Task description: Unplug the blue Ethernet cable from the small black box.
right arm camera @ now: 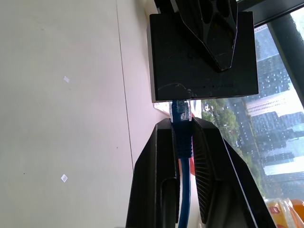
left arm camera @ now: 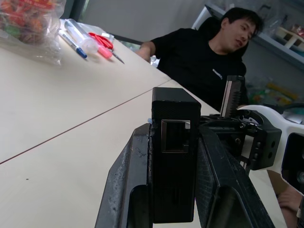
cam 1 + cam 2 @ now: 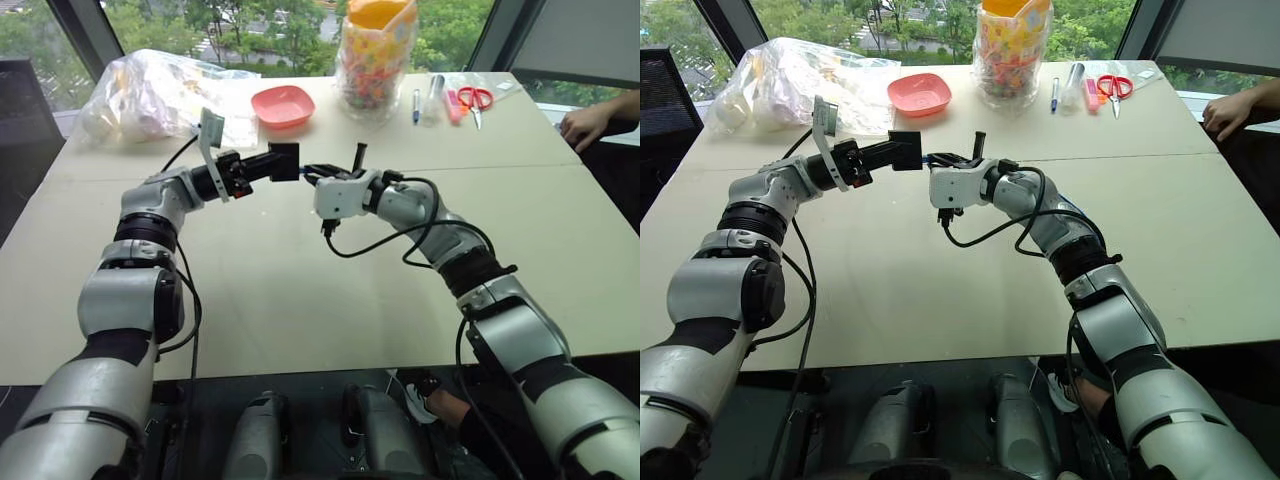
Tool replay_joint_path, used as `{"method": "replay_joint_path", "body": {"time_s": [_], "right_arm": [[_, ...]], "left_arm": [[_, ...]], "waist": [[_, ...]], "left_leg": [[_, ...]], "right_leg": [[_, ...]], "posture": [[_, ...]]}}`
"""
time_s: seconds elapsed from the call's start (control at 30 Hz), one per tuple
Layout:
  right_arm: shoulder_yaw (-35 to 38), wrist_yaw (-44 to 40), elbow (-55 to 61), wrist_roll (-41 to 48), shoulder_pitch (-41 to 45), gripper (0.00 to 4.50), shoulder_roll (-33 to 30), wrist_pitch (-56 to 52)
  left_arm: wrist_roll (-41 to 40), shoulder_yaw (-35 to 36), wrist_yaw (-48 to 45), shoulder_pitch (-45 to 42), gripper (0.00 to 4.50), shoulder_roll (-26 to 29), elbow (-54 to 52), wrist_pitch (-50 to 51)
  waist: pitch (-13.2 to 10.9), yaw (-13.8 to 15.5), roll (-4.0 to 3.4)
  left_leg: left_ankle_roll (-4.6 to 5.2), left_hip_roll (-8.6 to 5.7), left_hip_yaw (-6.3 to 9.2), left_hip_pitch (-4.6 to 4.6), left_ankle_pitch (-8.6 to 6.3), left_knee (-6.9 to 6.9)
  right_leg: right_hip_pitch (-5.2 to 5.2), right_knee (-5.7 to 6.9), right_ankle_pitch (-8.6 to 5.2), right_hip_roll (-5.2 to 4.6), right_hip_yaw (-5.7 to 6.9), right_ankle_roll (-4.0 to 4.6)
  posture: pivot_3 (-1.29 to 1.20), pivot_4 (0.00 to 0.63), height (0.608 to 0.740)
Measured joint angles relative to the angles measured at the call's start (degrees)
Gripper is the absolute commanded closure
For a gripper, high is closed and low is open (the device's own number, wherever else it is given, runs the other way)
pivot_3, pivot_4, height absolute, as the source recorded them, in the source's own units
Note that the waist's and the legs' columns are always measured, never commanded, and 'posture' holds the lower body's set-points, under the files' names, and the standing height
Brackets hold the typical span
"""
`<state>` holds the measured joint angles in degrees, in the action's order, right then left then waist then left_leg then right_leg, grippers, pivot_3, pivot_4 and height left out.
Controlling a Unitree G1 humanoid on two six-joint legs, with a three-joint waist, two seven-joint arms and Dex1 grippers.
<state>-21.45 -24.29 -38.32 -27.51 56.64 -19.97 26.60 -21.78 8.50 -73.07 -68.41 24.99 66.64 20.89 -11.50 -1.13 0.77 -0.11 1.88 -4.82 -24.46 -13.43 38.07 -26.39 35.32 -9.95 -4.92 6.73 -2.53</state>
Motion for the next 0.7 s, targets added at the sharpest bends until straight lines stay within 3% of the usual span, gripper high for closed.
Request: {"method": "replay_joint_path", "body": {"time_s": [0.03, 0.23, 0.3, 0.43, 0.53, 0.7], "right_arm": [[0.01, -0.42, 0.08, 0.40, -0.08, 3.55, 0.00, -0.11], [2.10, -2.76, 7.01, 3.31, -3.95, 0.66, -1.53, -5.95], [5.87, -4.71, 11.23, 9.04, -7.72, 0.66, -0.60, -11.38], [19.69, -9.16, 30.99, 40.82, -19.74, 0.66, 9.85, -41.94], [25.92, -7.73, 40.93, 60.63, -22.76, 0.66, 14.60, -59.55], [29.59, -0.62, 45.99, 71.85, -23.60, 0.66, 20.53, -68.20]], "left_arm": [[0.16, 0.00, -0.09, 0.00, 3.99, 0.00, 0.00, 0.00], [0.29, 1.95, 1.06, 0.07, 3.99, 0.25, 0.01, 0.16], [-0.07, 3.20, 1.22, 0.25, 3.99, 0.72, 0.01, 1.11], [-4.88, 9.19, 0.95, 0.90, 3.99, 0.68, -0.01, 8.56], [-9.81, 13.43, 0.44, 1.60, 3.99, -0.26, -1.87, 16.02], [-14.09, 15.17, 0.82, 5.14, 3.99, -3.14, -8.82, 24.44]], "waist": [[0.00, 0.01, 0.00], [0.00, 0.19, 0.01], [0.01, 0.20, 0.02], [0.02, 0.10, 0.04], [0.02, 0.12, 0.04], [0.02, 0.23, 0.03]], "left_leg": [[0.00, 0.00, 0.00, 0.00, 0.00, 0.00], [0.00, 0.00, 0.03, 0.00, 0.00, 0.01], [0.01, 0.00, 0.05, 0.00, 0.00, 0.02], [0.00, 0.10, 0.27, -0.01, 0.00, 0.02], [0.01, 0.12, 0.29, 0.03, 0.00, 0.07], [0.00, 0.19, 0.33, 0.08, 0.00, 0.09]], "right_leg": [[0.00, 0.00, 0.00, 0.00, 0.00, 0.00], [0.02, 0.00, 0.00, -0.02, 0.01, 0.00], [0.03, -0.01, 0.03, -0.02, 0.01, 0.04], [0.01, 0.05, 0.12, 0.02, 0.02, 0.20], [0.06, 0.07, 0.13, 0.00, 0.02, 0.20], [0.08, 0.08, 0.07, -0.01, 0.02, 0.10]], "posture": [[0.00, 0.150, 0.740], [0.00, 0.150, 0.740], [0.00, 0.150, 0.740], [0.00, 0.150, 0.740], [0.00, 0.150, 0.740], [0.00, 0.150, 0.740]]}}
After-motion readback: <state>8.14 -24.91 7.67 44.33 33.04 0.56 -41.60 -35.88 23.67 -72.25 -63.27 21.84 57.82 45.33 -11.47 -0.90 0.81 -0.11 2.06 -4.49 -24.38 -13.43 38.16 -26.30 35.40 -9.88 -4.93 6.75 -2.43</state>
